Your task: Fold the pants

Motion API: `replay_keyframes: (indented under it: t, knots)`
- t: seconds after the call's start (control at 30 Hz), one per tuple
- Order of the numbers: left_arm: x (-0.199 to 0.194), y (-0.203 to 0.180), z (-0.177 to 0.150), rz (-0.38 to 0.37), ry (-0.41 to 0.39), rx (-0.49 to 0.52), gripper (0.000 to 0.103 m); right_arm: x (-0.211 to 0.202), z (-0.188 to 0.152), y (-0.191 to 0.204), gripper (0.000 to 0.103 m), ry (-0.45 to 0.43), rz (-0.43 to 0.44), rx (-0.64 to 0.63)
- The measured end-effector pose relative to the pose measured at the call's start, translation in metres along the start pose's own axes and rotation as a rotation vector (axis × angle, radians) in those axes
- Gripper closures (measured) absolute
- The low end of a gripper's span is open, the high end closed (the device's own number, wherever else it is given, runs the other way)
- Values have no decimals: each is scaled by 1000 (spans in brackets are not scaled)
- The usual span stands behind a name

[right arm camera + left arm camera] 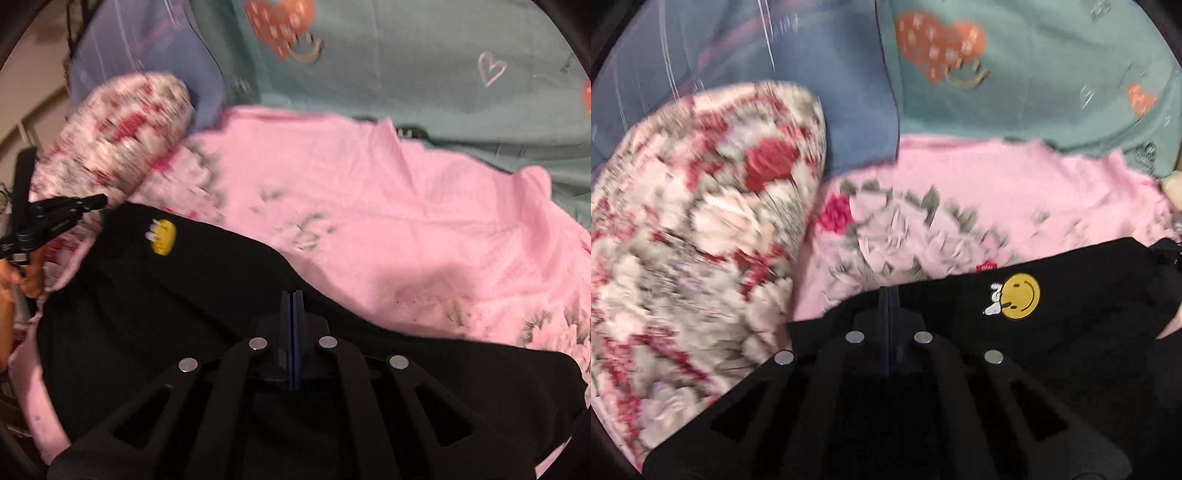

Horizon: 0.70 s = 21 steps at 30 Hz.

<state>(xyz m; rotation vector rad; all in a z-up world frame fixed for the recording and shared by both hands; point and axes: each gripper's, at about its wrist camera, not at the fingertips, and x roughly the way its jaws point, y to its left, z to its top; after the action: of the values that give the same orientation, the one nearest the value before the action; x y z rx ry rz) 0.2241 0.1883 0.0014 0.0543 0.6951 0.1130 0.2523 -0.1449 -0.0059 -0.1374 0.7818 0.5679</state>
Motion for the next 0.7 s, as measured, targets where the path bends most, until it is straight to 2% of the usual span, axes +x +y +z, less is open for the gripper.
replay_keyframes:
  t: [0.07,0.17,0.2,0.23,0.27,0.3,0.37,0.4,0.47,0.5,0.53,0.57,0.6,0.67,0.7]
  knots:
    - [-40,0,-5,-22,-67,10,103,-40,-11,11,102,-47,31,-14]
    - [-54,-1,-11,-62,-50,-10,102,-73,-33,28,102,-63,47,-49]
    - [-52,0,-14,-79,-25,-31,88,-76,-41,32,102,-51,49,-48]
    - [-44,0,-18,-91,25,-58,58,-75,-49,37,102,-35,58,-48]
    - [-39,0,-22,-89,60,-75,46,-73,-63,43,102,-9,64,-58]
    - [-32,-1,-27,-90,91,-94,41,-69,-76,47,102,15,64,-63]
    - [-18,-4,-37,-109,157,-118,37,-56,-105,52,102,76,109,-41]
    - [-10,-7,-40,-105,196,-118,30,-50,-119,54,102,108,124,-29]
    - [5,-9,-42,-90,235,-130,29,-35,-142,51,102,183,162,28]
    - [11,-10,-41,-77,247,-142,27,-29,-150,46,101,198,152,69]
    - [14,-11,-40,-67,253,-152,21,-28,-152,43,95,194,149,96]
    - [19,-11,-38,-60,262,-172,19,-31,-154,40,83,169,160,131]
    - [23,-11,-35,-57,271,-190,17,-36,-154,39,77,125,180,149]
    - [36,-16,-32,-44,316,-218,17,-47,-153,40,53,16,190,163]
    - [39,-18,-30,-41,335,-232,17,-52,-152,39,53,-16,184,172]
